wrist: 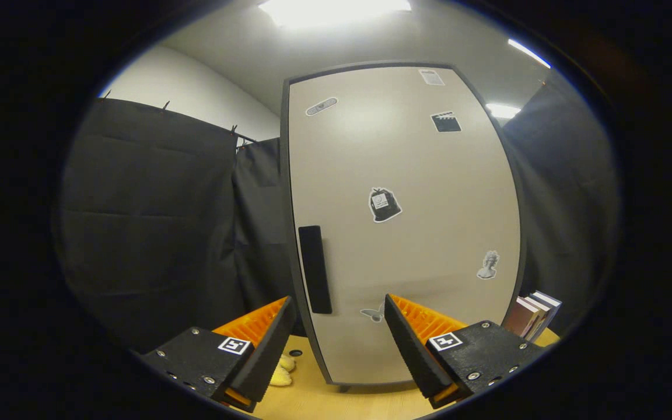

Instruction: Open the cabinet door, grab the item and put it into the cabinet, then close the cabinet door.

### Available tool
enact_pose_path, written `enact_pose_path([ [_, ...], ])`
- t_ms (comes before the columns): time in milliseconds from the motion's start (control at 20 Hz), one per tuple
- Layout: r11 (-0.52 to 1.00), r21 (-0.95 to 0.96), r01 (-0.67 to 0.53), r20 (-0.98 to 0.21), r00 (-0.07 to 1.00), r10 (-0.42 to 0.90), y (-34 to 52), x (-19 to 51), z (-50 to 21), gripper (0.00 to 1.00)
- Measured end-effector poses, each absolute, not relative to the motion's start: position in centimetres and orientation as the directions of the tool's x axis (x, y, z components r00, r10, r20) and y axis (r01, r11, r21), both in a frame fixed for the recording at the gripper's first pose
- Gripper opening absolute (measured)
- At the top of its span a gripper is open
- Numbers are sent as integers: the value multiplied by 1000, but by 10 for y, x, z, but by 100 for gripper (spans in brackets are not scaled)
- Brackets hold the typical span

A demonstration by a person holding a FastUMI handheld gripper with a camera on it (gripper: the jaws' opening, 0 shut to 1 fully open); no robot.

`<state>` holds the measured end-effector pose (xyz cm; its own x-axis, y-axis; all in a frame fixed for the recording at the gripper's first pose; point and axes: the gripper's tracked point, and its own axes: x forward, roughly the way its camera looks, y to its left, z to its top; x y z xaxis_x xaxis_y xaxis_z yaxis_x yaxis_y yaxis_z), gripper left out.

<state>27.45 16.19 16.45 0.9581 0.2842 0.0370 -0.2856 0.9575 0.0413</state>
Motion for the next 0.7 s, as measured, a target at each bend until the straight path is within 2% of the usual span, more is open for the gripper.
enact_pose_path([
  [250,955,3,-297,40,954,296,188,305,172,93],
  [450,959,-26,-283,27,958,284,202,329,172,87],
  [700,962,-47,-271,-23,963,270,214,355,164,72],
])
